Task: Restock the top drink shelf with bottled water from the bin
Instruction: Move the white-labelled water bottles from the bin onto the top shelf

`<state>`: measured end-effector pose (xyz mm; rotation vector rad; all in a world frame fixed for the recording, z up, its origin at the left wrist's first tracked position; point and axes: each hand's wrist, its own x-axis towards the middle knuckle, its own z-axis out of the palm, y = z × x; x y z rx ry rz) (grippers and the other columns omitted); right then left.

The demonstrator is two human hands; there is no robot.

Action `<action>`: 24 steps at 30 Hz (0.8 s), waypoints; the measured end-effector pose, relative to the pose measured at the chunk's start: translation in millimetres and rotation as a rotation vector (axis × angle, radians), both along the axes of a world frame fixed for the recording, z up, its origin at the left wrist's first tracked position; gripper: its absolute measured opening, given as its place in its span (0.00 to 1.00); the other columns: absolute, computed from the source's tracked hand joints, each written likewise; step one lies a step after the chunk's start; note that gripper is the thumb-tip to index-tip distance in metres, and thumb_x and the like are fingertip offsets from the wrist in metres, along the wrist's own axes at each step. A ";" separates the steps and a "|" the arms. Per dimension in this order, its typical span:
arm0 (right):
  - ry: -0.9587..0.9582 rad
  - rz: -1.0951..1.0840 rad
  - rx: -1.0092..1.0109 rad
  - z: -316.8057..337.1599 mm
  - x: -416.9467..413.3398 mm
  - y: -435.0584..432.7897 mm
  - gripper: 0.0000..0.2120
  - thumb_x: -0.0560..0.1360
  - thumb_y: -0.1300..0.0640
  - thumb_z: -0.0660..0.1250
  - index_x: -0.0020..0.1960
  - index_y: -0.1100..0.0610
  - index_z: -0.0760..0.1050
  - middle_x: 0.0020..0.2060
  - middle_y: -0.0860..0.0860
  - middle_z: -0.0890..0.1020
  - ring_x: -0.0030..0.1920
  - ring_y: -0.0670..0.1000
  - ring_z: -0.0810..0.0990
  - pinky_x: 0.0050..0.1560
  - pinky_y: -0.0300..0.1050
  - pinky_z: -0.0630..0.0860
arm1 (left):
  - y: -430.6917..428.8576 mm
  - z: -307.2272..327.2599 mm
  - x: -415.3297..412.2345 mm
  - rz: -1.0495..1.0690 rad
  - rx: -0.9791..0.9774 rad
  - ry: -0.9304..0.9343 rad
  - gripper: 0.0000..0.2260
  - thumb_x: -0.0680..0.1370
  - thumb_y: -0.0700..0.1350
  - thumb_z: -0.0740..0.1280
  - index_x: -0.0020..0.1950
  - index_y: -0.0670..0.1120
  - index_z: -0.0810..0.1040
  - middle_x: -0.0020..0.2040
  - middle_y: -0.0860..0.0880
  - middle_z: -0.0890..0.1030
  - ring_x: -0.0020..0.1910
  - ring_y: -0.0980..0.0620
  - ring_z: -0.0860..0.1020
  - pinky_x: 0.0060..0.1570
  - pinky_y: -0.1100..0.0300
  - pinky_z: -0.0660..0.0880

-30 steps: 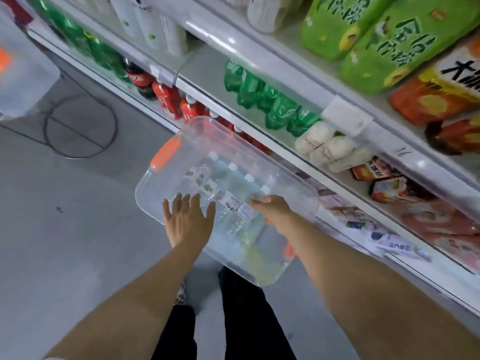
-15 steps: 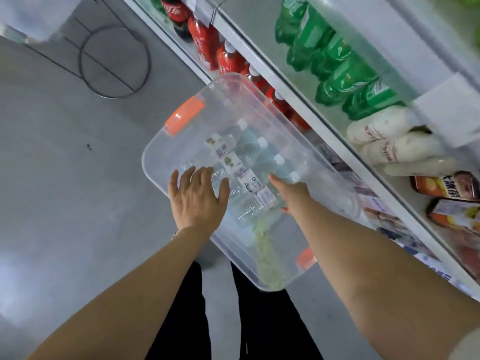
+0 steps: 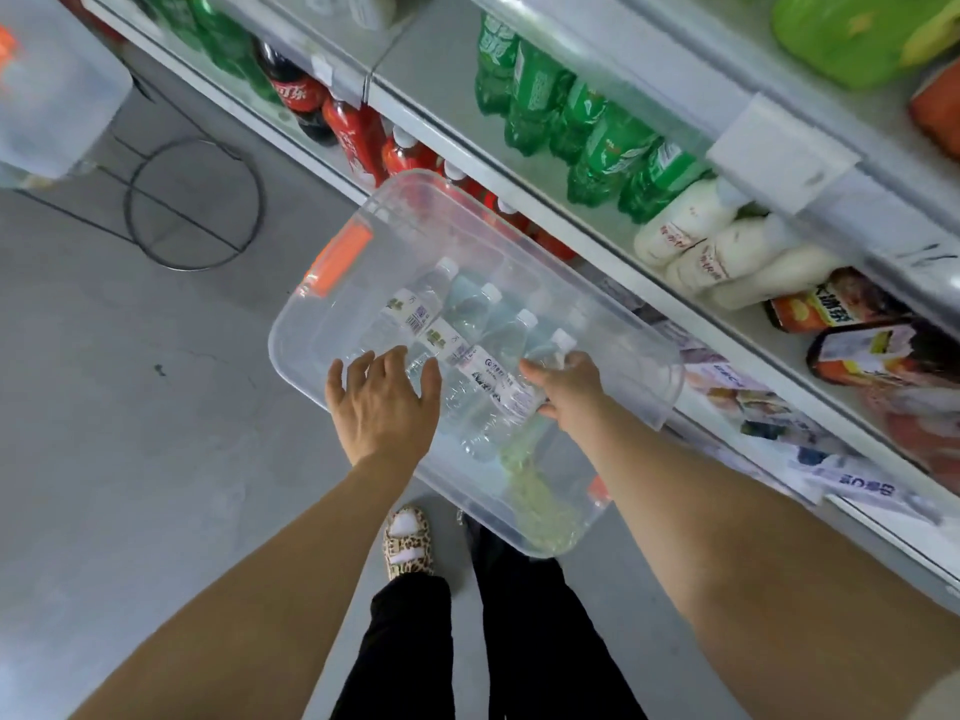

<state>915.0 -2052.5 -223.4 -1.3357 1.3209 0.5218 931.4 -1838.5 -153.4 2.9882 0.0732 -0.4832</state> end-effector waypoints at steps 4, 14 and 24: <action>-0.144 0.061 -0.144 44.2 -9.0 7.6 0.27 0.68 0.55 0.82 0.59 0.52 0.70 0.59 0.56 0.80 0.51 0.57 0.83 0.50 0.55 0.84 | 5.2 14.3 2.9 -0.014 -0.165 0.079 0.26 0.82 0.61 0.49 0.73 0.48 0.71 0.70 0.46 0.75 0.76 0.47 0.63 0.77 0.47 0.47; -0.584 -0.051 -0.232 258.2 -39.6 1.8 0.26 0.66 0.59 0.84 0.59 0.52 0.76 0.58 0.56 0.83 0.57 0.59 0.84 0.57 0.65 0.81 | -13.2 154.9 -1.4 -0.199 -0.603 0.023 0.24 0.84 0.58 0.51 0.76 0.49 0.67 0.76 0.45 0.68 0.75 0.43 0.63 0.75 0.46 0.56; -0.967 -0.099 -0.592 526.9 -86.8 -37.1 0.25 0.66 0.56 0.83 0.60 0.50 0.79 0.55 0.49 0.85 0.54 0.52 0.84 0.57 0.58 0.83 | -87.7 387.7 0.4 -0.488 -1.107 -0.288 0.22 0.84 0.57 0.52 0.75 0.50 0.69 0.74 0.48 0.70 0.73 0.47 0.65 0.73 0.50 0.60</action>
